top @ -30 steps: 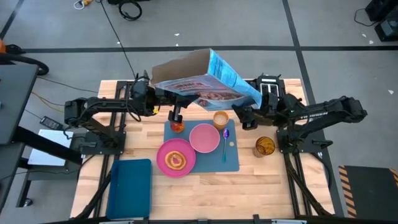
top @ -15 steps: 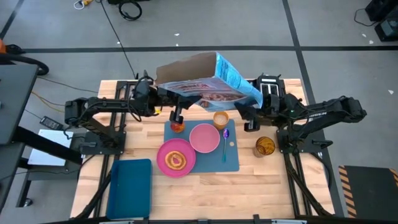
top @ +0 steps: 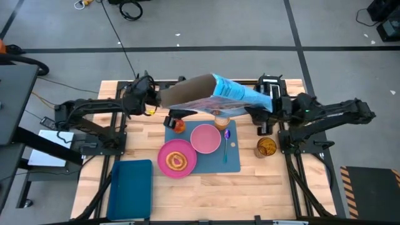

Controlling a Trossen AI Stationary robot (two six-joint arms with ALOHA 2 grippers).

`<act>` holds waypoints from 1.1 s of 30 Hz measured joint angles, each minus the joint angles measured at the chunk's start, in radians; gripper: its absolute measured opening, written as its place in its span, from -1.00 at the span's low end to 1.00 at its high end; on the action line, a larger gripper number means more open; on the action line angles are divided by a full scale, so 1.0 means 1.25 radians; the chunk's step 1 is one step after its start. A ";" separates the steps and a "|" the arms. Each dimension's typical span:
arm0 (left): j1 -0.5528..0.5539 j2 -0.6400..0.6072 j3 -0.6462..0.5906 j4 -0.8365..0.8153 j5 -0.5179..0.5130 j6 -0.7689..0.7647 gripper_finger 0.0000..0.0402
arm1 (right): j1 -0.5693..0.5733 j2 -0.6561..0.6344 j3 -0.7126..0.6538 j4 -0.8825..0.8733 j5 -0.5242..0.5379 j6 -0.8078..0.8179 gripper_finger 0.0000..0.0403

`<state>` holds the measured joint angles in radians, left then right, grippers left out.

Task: Arrange a breakfast setting
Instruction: Pour the cereal from the blue cereal box into the pink bowl

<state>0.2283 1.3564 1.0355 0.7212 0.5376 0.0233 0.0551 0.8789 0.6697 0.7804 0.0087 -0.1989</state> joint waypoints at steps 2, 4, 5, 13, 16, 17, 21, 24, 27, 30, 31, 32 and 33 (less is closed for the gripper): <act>0.000 -0.037 0.000 -0.110 -0.014 0.041 0.04 | 0.018 -0.050 0.000 -0.069 0.045 -0.014 -0.39; 0.000 -0.074 0.000 -0.243 -0.041 0.071 0.06 | 0.034 -0.099 0.000 -0.143 0.071 -0.018 -0.39; 0.000 -0.086 0.000 -0.306 -0.058 0.081 0.07 | 0.042 -0.123 0.000 -0.182 0.084 -0.020 -0.39; -0.045 -0.102 -0.096 -0.515 -0.197 0.074 0.07 | 0.086 -0.289 0.000 -0.495 0.148 0.029 -0.39; -0.072 -0.102 -0.149 -0.515 -0.268 0.062 0.07 | 0.094 -0.352 0.000 -0.622 0.170 0.070 -0.39; -0.082 -0.102 -0.166 -0.511 -0.286 0.059 0.07 | 0.094 -0.378 0.000 -0.662 0.191 0.080 -0.39; -0.122 -0.102 -0.212 -0.496 -0.320 0.049 0.07 | 0.092 -0.476 0.000 -0.792 0.223 0.111 -0.39; -0.150 -0.102 -0.231 -0.486 -0.323 0.032 0.07 | 0.093 -0.544 0.000 -0.902 0.198 0.136 -0.39; -0.178 -0.102 -0.233 -0.481 -0.325 0.021 0.07 | 0.092 -0.598 0.000 -1.000 0.204 0.163 -0.40; -0.201 -0.102 -0.233 -0.470 -0.326 0.016 0.07 | 0.092 -0.623 0.001 -1.101 0.223 0.172 -0.40; -0.207 -0.102 -0.233 -0.466 -0.325 0.015 0.07 | 0.093 -0.624 0.003 -1.137 0.234 0.171 -0.40; -0.211 -0.102 -0.233 -0.461 -0.325 0.015 0.07 | 0.092 -0.623 0.005 -1.163 0.240 0.170 -0.40; -0.215 -0.102 -0.233 -0.454 -0.325 0.012 0.07 | 0.092 -0.617 0.010 -1.180 0.243 0.166 -0.40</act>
<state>-0.0403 1.2285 0.7437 0.1533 0.1311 0.0386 0.1707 0.1076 0.6817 -0.6947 0.3127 0.0093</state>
